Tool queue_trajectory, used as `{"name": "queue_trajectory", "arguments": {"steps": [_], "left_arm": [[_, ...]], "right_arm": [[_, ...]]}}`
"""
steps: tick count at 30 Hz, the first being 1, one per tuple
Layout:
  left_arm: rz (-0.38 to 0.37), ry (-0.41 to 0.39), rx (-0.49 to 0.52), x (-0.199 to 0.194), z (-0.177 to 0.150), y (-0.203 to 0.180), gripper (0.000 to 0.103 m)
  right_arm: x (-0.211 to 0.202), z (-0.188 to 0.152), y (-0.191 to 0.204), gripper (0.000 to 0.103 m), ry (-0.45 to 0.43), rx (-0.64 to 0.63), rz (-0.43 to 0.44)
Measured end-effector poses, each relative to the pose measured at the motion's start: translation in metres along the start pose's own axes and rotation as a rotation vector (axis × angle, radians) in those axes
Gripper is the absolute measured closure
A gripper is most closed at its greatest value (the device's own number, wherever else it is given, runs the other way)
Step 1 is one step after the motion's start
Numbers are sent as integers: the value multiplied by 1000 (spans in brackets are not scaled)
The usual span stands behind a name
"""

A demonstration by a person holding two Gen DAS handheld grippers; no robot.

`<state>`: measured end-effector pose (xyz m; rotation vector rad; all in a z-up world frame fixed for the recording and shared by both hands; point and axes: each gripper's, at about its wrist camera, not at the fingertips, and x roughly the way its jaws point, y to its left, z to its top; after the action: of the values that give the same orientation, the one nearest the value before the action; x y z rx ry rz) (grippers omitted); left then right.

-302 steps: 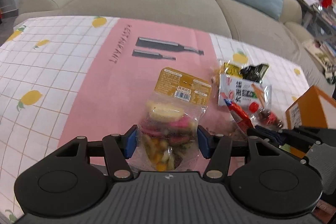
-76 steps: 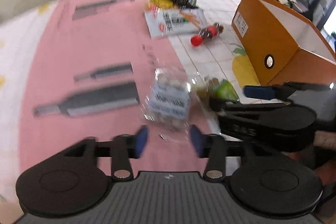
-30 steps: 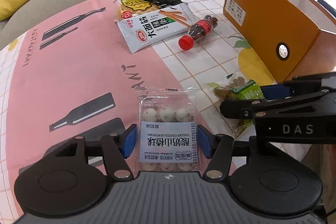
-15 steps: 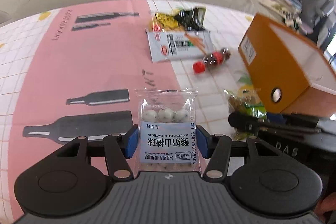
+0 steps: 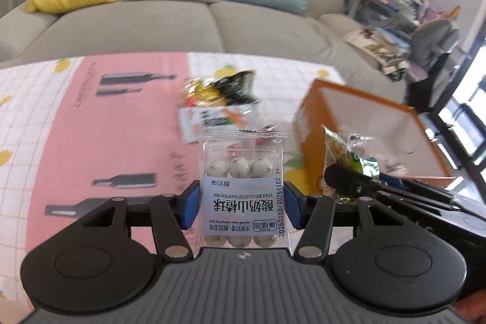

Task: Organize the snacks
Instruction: 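Carry both packets over the orange box and open both tools to drop them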

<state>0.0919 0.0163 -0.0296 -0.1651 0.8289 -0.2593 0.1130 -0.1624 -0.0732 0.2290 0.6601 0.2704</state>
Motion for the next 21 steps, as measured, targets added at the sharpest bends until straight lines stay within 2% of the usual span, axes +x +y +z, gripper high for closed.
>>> {"name": "queue_trajectory", "arguments": {"steps": [4,12,16,21], "left_arm": [[-53,-6,45,-5,16,-26,39],[-190,19,145,10,56,-86,39],[-243,56,206,31,76,-115,39],[-240,138,322,72,90,-151,39]], "right_arm": [[-27,14,-23,67,-15,40,-36],[-70,51,-82,67,-29,20,-136],[-77,72,-118,67,18,31,-157],[-64,90,-170,67,113,97,-183]]}}
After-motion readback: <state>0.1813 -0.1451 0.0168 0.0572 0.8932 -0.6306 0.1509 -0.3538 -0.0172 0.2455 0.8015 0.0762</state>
